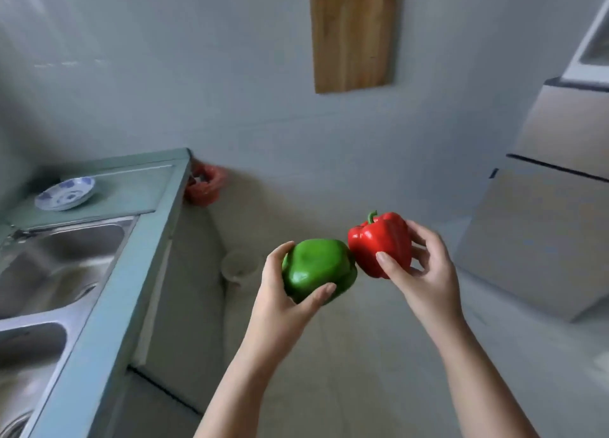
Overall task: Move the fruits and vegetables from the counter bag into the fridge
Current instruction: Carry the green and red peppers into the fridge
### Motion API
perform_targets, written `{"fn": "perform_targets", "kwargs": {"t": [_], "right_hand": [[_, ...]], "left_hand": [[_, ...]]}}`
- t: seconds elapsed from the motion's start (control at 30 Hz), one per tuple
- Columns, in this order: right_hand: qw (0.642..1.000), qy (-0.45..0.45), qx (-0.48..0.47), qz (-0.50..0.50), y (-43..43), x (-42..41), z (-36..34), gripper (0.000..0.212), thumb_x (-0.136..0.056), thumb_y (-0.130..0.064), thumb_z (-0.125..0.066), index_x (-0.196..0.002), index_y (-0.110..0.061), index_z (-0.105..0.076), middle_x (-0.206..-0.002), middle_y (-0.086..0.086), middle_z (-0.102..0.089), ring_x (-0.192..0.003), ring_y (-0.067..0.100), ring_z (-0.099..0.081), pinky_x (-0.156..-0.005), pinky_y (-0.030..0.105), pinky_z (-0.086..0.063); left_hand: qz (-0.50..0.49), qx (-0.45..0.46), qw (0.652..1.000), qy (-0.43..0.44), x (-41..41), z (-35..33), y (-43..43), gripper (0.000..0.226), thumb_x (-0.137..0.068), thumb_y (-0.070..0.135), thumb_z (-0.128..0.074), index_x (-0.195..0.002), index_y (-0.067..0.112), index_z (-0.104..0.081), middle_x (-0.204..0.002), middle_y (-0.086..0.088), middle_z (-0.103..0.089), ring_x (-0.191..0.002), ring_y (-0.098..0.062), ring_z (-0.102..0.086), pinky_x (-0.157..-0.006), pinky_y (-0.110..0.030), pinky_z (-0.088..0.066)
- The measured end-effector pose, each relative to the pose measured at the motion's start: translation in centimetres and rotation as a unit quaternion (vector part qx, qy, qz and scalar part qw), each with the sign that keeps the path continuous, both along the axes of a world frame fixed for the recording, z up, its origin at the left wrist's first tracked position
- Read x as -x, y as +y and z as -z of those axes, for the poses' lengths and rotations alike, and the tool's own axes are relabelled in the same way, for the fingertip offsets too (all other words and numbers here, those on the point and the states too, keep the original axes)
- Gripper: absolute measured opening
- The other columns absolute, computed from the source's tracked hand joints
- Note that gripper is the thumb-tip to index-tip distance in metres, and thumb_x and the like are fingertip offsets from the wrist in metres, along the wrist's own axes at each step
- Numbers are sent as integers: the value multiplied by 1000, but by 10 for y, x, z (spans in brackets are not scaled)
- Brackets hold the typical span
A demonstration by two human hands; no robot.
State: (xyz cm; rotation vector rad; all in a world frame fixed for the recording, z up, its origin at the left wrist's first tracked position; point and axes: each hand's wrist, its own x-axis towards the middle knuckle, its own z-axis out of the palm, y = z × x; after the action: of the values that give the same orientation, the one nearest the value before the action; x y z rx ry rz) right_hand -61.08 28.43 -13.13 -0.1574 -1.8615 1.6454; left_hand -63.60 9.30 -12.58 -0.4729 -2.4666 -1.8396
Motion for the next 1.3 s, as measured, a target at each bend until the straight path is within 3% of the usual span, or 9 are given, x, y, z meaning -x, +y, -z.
{"fn": "perform_targets", "kwargs": {"t": [0.17,0.33,0.4,0.47,0.83,1.0,1.2,1.3], "right_hand": [[995,1,36,96,86,-26,9,52,-63,-20,-75,-105,-38,-50,-122,7,-54,-103,12,-56,-66,11,-48],[982,-21,47,183,154,-47,19,52,-63,-24,-74,-107,-37,-51,-125,8,-53,-107,11,-55,-66,11,-48],[976,-29,46,209,179,-49,22,56,-63,-24,-82,-108,-36,-51,-124,7,-53,-106,7,-56,-66,11,-49],[970,-34,45,236,205,-46,23,55,-62,-26,-77,-109,-34,-51,-125,7,-53,-107,8,-55,-65,11,-49],[946,-52,-3,319,379,68,-10,54,-65,-30,-74,-110,-44,-48,-125,-1,-51,-112,15,-53,-68,13,-51],[937,-37,-4,348,451,111,-29,58,-65,-34,-79,-112,-43,-46,-122,-7,-51,-106,9,-55,-68,13,-51],[915,-47,10,401,530,126,-22,55,-74,-11,-72,-112,-39,-44,-118,-6,-48,-98,5,-53,-63,5,-47],[914,-43,10,404,583,128,-22,56,-74,-12,-72,-112,-40,-43,-116,-11,-47,-98,5,-53,-63,5,-48]], "left_hand": [[117,13,993,-6,9,12,98,64,-72,21,-76,-116,40,-34,-115,22,-46,-99,14,-49,-74,-1,-40],[198,24,980,-22,25,21,177,65,-72,22,-77,-116,43,-34,-120,15,-47,-107,-3,-52,-85,-14,-45],[222,17,974,-30,35,24,208,66,-68,28,-79,-115,43,-37,-119,16,-48,-106,-2,-53,-86,-17,-47],[243,7,969,-38,49,28,242,64,-60,39,-76,-112,44,-40,-116,21,-49,-103,3,-53,-85,-16,-47],[309,-47,949,-45,194,9,436,62,-55,38,-75,-107,46,-42,-109,19,-53,-90,5,-58,-73,-12,-49],[335,-66,939,-44,247,-6,521,62,-57,36,-75,-109,43,-43,-110,16,-53,-90,4,-58,-72,-13,-49],[376,-59,923,-58,266,-6,618,60,-57,37,-74,-108,44,-43,-111,12,-53,-89,3,-58,-69,-12,-49],[380,-56,922,-49,272,-6,671,64,-52,50,-74,-108,47,-42,-112,12,-53,-93,-3,-59,-72,-17,-51]]}}
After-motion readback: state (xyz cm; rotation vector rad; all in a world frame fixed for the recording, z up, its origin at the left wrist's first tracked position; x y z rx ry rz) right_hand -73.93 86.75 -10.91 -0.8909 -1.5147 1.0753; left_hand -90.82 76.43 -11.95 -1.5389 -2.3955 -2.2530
